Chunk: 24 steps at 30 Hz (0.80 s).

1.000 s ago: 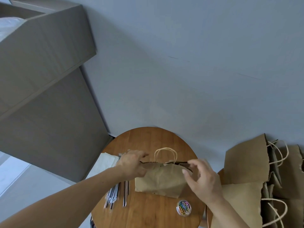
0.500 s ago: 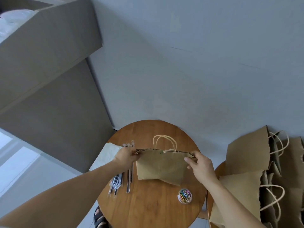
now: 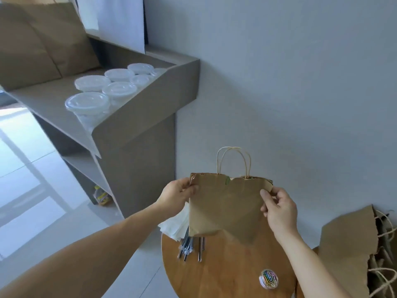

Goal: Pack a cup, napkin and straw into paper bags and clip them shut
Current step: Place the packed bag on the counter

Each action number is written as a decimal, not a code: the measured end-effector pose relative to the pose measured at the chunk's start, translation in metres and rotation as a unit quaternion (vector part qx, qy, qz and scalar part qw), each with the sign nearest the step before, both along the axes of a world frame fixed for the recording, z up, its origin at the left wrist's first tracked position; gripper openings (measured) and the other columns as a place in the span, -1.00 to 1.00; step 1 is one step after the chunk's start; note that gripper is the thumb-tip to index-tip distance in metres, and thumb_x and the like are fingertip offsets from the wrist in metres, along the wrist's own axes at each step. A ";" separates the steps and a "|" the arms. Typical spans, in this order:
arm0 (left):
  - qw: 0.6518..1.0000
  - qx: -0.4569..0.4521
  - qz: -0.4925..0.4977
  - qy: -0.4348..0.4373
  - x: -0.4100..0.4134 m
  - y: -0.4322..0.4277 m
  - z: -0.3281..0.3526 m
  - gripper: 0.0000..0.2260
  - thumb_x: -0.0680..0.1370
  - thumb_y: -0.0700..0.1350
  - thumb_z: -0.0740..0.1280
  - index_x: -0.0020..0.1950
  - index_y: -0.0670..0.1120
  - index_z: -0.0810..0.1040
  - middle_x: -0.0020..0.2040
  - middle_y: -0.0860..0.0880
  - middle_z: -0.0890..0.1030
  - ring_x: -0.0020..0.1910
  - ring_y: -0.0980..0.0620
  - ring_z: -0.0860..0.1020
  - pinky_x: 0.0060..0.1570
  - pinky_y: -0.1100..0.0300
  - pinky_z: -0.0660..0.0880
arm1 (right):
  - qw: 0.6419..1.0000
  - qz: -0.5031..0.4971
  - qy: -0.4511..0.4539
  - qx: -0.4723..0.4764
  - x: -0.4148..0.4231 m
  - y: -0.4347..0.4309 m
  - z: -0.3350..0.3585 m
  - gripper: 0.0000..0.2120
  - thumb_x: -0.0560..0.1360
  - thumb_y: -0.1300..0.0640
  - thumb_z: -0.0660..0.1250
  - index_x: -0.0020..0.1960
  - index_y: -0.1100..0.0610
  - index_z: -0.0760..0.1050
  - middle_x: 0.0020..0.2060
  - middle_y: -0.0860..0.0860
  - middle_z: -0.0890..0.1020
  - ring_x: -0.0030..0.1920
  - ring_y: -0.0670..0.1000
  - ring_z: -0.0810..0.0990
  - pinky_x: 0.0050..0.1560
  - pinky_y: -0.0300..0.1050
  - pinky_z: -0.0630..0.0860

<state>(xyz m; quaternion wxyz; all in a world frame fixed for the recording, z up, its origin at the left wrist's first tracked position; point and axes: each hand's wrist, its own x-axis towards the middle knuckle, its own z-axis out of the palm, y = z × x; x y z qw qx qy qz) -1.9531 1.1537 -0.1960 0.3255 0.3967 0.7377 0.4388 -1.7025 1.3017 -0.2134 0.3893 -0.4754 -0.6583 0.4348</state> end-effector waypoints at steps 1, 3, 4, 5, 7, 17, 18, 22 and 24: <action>1.000 0.021 0.015 -0.002 -0.009 -0.014 0.008 -0.91 0.62 -0.10 0.32 0.01 -0.04 0.63 -0.07 -0.01 0.70 -0.24 0.27 0.57 -0.28 0.51 0.42 | 1.000 0.001 0.011 0.011 -0.013 -0.010 0.011 -0.93 0.55 0.08 0.39 -0.10 -0.02 0.54 -0.51 -0.04 0.54 -0.47 -0.11 0.51 -0.38 -0.06 0.44; 0.997 0.056 0.044 -0.005 -0.027 -0.045 0.027 -0.91 0.61 -0.09 0.33 -0.03 -0.02 0.62 -0.14 0.10 0.69 -0.27 0.29 0.56 -0.30 0.51 0.41 | 0.999 0.007 0.029 0.033 -0.041 -0.033 0.034 -0.91 0.55 0.07 0.39 -0.13 -0.03 0.53 -0.53 -0.04 0.53 -0.49 -0.10 0.49 -0.38 -0.07 0.43; 0.996 0.072 0.060 -0.002 -0.036 -0.061 0.037 -0.91 0.61 -0.08 0.34 -0.07 0.00 0.61 -0.19 0.17 0.68 -0.29 0.32 0.55 -0.30 0.51 0.40 | 0.998 0.012 0.037 0.043 -0.056 -0.045 0.046 -0.90 0.54 0.06 0.40 -0.14 -0.04 0.52 -0.53 -0.04 0.53 -0.50 -0.10 0.48 -0.39 -0.08 0.42; 0.993 0.087 0.079 0.003 -0.046 -0.077 0.047 -0.90 0.61 -0.06 0.34 -0.09 0.00 0.60 -0.23 0.19 0.66 -0.30 0.33 0.55 -0.31 0.50 0.39 | 0.997 0.017 0.046 0.050 -0.072 -0.058 0.057 -0.89 0.55 0.06 0.40 -0.15 -0.04 0.52 -0.53 -0.04 0.53 -0.51 -0.10 0.48 -0.40 -0.08 0.42; 0.986 0.113 0.121 0.009 -0.067 -0.110 0.066 -0.88 0.60 -0.02 0.34 -0.08 -0.01 0.61 -0.19 0.12 0.67 -0.25 0.25 0.56 -0.25 0.42 0.45 | 0.996 0.030 0.067 0.060 -0.105 -0.083 0.078 -0.89 0.55 0.06 0.39 -0.15 -0.03 0.52 -0.54 -0.05 0.53 -0.51 -0.10 0.48 -0.44 -0.09 0.42; 0.933 0.213 0.288 0.038 -0.178 -0.260 0.149 -0.83 0.62 0.03 0.29 -0.04 -0.04 0.58 -0.06 -0.12 0.66 -0.15 -0.05 0.60 -0.06 0.00 0.56 | 0.972 0.177 0.126 0.091 -0.269 -0.200 0.167 -0.92 0.53 0.13 0.41 -0.14 0.03 0.57 -0.55 -0.05 0.51 -0.55 -0.06 0.44 -0.37 -0.07 0.41; 0.926 0.222 0.303 0.037 -0.190 -0.271 0.156 -0.80 0.62 0.04 0.29 -0.03 -0.07 0.57 -0.05 -0.15 0.65 -0.13 -0.10 0.61 -0.04 -0.08 0.56 | 0.968 0.193 0.132 0.092 -0.285 -0.207 0.176 -0.92 0.53 0.12 0.42 -0.14 0.03 0.57 -0.56 -0.04 0.52 -0.55 -0.06 0.45 -0.40 -0.08 0.42; 0.899 0.265 0.346 0.048 -0.238 -0.300 0.189 -0.64 0.56 0.15 0.30 -0.02 -0.17 0.55 -0.03 -0.27 0.61 -0.16 -0.15 0.58 0.00 -0.24 0.54 | 0.953 0.240 0.166 0.078 -0.355 -0.229 0.213 -0.88 0.52 0.17 0.42 -0.18 0.03 0.56 -0.57 -0.04 0.49 -0.59 -0.05 0.41 -0.55 -0.17 0.37; 0.886 0.276 0.367 0.060 -0.266 -0.307 0.204 -0.62 0.48 0.19 0.28 -0.02 -0.13 0.56 -0.05 -0.24 0.63 -0.15 -0.13 0.61 0.00 -0.24 0.54 | 0.946 0.259 0.184 0.068 -0.390 -0.233 0.228 -0.91 0.52 0.20 0.42 -0.16 0.10 0.56 -0.56 -0.06 0.50 -0.60 -0.07 0.39 -0.58 -0.22 0.36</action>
